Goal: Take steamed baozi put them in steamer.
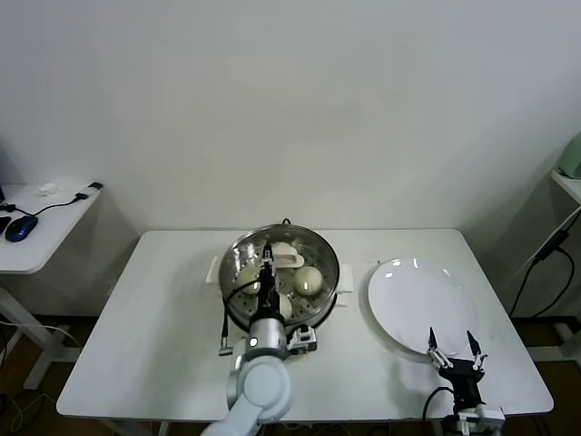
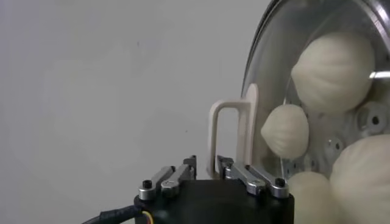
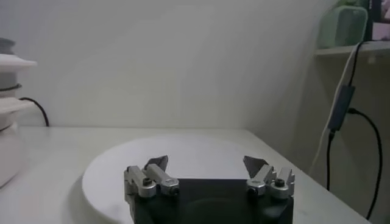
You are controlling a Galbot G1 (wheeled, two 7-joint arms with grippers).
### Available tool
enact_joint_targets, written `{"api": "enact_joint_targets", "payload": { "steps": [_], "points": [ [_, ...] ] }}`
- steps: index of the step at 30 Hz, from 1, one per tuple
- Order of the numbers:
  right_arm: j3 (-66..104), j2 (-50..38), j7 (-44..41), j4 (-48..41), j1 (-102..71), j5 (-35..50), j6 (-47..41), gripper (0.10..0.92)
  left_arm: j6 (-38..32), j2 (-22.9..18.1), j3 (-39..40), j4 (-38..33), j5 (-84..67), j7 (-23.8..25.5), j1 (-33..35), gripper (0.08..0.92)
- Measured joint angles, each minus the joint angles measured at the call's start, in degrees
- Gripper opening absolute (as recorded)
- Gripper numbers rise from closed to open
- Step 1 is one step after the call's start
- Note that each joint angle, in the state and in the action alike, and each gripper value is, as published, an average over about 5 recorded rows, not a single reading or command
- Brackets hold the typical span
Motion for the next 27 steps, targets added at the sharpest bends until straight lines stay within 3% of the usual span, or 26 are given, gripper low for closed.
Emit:
{"api": "enact_joint_targets", "payload": {
  "steps": [9,16,19,27],
  "points": [
    [-1.0,-0.3,-0.2,0.4,0.3,0.1,-0.6,0.823,-1.8,2.4,0.2,-5.8,-7.8,-0.6,2.1,0.584],
    [-1.7,-0.8,0.0,0.5,0.5,0.4,0.6,0.823,-9.4,3.6,-2.4,-11.2,-22.7,-5.8,5.5,0.776],
    [-2.5,-1.7,0.3,0.8,0.6,0.7,1.6,0.823,-14.1,3.9,-4.9,-13.3,-32.9,-9.2,7.5,0.815],
    [-5.3,-4.1,0.1,1.7,0.9,0.6,4.0,0.823,-24.0,4.6,-18.9,-16.6,-63.4,-14.8,12.8,0.823]
  ]
}}
